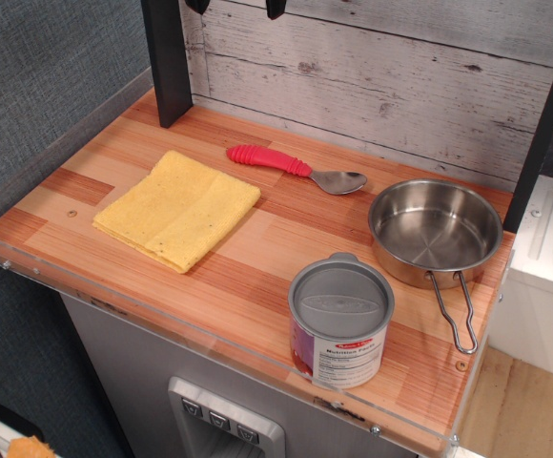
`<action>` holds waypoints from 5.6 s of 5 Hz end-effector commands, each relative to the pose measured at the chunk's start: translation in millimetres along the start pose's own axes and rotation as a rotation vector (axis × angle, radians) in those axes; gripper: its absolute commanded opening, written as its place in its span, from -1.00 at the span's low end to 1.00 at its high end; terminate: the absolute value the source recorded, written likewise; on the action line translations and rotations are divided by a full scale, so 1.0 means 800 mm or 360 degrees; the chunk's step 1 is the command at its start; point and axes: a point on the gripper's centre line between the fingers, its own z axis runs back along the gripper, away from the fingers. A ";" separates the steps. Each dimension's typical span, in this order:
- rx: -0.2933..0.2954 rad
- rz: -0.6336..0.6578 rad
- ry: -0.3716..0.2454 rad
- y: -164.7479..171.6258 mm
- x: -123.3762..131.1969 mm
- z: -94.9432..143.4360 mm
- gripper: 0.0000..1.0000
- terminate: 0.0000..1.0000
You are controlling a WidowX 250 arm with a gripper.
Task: Move yellow cloth to the left of the can
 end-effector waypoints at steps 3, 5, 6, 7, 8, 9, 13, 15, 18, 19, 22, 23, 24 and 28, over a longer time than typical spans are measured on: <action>0.0075 -0.0015 0.0040 0.033 -0.016 -0.016 1.00 -1.00; 0.0154 -0.0100 0.0098 0.066 -0.044 -0.089 1.00 -1.00; 0.0166 -0.0143 0.0060 0.076 -0.058 -0.112 -1.00 -1.00; 0.0133 -0.0184 0.0087 0.094 -0.073 -0.126 -1.00 -1.00; 0.0134 -0.0264 0.0101 0.105 -0.087 -0.150 -1.00 -1.00; 0.0054 -0.0253 0.0056 0.102 -0.095 -0.163 -1.00 -1.00; 0.0060 -0.0152 0.0148 0.070 -0.140 -0.174 -1.00 -1.00; 0.0059 -0.0122 0.0194 0.045 -0.164 -0.169 -1.00 -1.00; 0.0058 -0.0009 0.0240 0.009 -0.185 -0.168 -1.00 -1.00; 0.0046 -0.0034 0.0247 0.000 -0.192 -0.166 -1.00 -1.00; 0.0051 -0.0022 0.0239 0.011 -0.184 -0.164 -1.00 -1.00; 0.0004 -0.0028 0.0224 0.016 -0.174 -0.155 1.00 -1.00; -0.0036 -0.0046 0.0190 0.015 -0.167 -0.143 1.00 -1.00; -0.0006 -0.0076 -0.0013 0.016 -0.136 -0.061 1.00 -1.00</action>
